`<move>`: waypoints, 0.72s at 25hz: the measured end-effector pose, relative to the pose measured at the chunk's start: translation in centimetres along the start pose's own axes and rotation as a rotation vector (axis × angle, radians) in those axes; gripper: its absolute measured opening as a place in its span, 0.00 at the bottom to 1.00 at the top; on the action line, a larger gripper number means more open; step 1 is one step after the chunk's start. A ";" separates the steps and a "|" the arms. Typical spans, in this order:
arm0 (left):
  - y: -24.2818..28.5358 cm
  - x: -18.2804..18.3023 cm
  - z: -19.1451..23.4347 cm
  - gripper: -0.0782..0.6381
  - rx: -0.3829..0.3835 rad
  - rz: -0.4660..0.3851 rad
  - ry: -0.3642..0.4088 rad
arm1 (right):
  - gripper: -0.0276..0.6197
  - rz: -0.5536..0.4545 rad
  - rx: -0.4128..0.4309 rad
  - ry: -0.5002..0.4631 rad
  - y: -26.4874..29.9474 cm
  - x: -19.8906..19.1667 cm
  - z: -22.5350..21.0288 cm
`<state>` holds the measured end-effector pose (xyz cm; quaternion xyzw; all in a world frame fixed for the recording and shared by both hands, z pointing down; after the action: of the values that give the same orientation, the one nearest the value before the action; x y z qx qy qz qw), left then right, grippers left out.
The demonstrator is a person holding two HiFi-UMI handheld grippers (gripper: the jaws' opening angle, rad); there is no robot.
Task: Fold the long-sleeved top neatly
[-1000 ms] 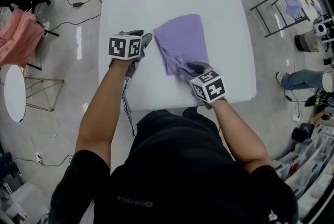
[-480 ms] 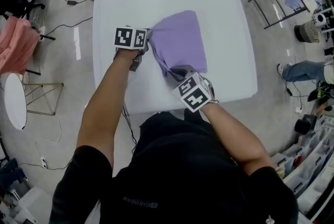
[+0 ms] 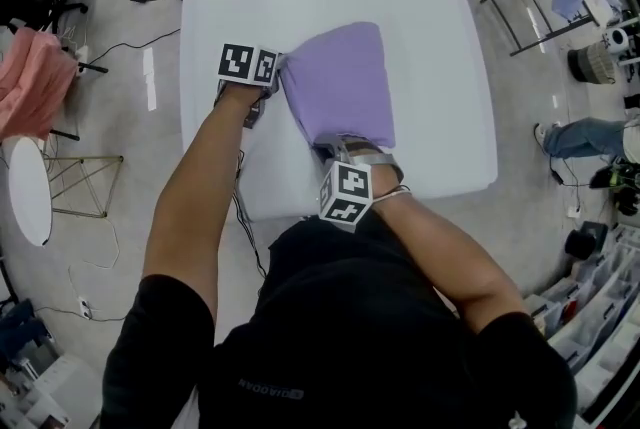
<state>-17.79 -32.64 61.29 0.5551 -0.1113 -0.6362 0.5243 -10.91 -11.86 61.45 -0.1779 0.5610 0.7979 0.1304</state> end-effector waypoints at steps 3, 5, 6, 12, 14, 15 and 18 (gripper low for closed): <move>0.6 -0.1 0.1 0.14 0.031 0.013 0.010 | 0.08 0.000 0.024 0.042 0.7 0.0 0.0; 0.4 -0.2 -0.3 0.16 0.045 0.019 0.039 | 0.13 -0.019 0.043 0.106 -0.1 0.0 -0.2; 0.0 -0.3 -0.4 0.19 0.048 0.015 0.054 | 0.15 -0.037 0.049 0.140 -1.0 0.0 -0.4; -5.2 1.4 1.6 0.26 0.100 -0.177 -0.055 | 0.19 -0.211 0.102 0.381 -5.9 0.3 -2.7; -6.8 1.3 1.0 0.26 0.097 -0.224 -0.090 | 0.16 -0.263 0.099 0.523 -6.6 -0.8 -3.8; -7.3 0.8 0.1 0.26 0.080 -0.230 -0.094 | 0.15 -0.272 0.083 0.588 -6.8 -1.8 -4.5; -7.9 -1.9 -3.6 0.26 0.034 -0.201 -0.042 | 0.12 -0.262 0.014 0.731 -7.4 -5.1 -6.1</move>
<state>-19.48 -26.19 55.38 0.5589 -0.0767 -0.6949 0.4460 -2.44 -15.17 55.50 -0.5196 0.5484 0.6547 0.0238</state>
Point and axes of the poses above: the fingertips, and each gripper's own axes: y forward along the fingers, z to its left, x out of its top, the point moved 1 cm from there along -y, backward along the fingers, and after that the axes turned 1 degree about -z, right-handed, at the moved point
